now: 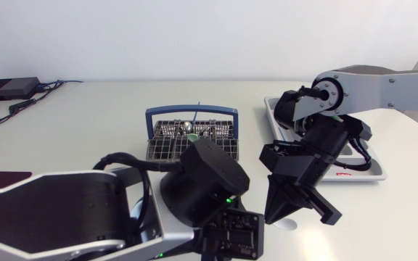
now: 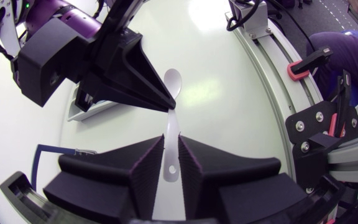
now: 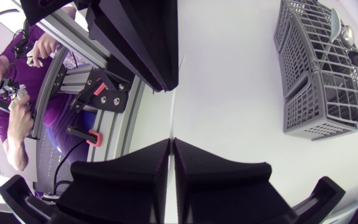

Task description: Unload the cutlery basket into the drawer organizer.

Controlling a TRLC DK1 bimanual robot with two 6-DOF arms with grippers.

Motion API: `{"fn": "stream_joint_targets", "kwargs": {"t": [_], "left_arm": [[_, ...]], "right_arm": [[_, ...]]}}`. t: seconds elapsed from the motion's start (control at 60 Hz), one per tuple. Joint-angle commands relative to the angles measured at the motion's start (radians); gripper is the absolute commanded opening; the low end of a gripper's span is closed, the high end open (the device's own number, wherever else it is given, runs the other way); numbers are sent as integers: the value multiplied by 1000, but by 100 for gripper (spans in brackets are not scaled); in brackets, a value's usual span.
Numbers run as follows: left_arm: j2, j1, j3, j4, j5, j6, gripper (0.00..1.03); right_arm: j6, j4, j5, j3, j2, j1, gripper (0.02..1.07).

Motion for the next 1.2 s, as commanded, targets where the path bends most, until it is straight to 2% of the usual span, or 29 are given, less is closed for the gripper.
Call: {"fn": "stream_joint_targets", "kwargs": {"t": [0.0,0.067,0.15,0.233,0.4,0.483,0.617,0.717,1.017,1.067,1.183], "left_arm": [[12,5,-19,6,-4,-21,58],[14,24,-11,0,-3,-44,76],[14,77,-2,-14,26,-65,84],[14,151,17,-52,128,-87,84],[38,244,54,-113,272,-135,84],[54,301,92,-158,396,-165,84],[78,340,138,-199,493,-197,84],[90,353,164,-219,534,-214,84],[107,360,202,-251,562,-234,82],[114,370,207,-258,572,-236,76],[118,383,210,-265,591,-237,68]], "right_arm": [[11,12,-10,-35,-13,4,8],[23,38,-7,-52,-27,4,8],[32,61,1,-68,-39,4,8],[40,78,7,-80,-52,4,8],[64,113,19,-87,-93,-3,8],[80,133,19,-91,-119,-9,8],[107,176,27,-103,-147,-12,8],[118,194,27,-111,-165,-12,8],[176,277,31,-129,-236,-10,8],[186,282,31,-126,-248,-10,8],[201,291,31,-123,-260,-4,8]]}}
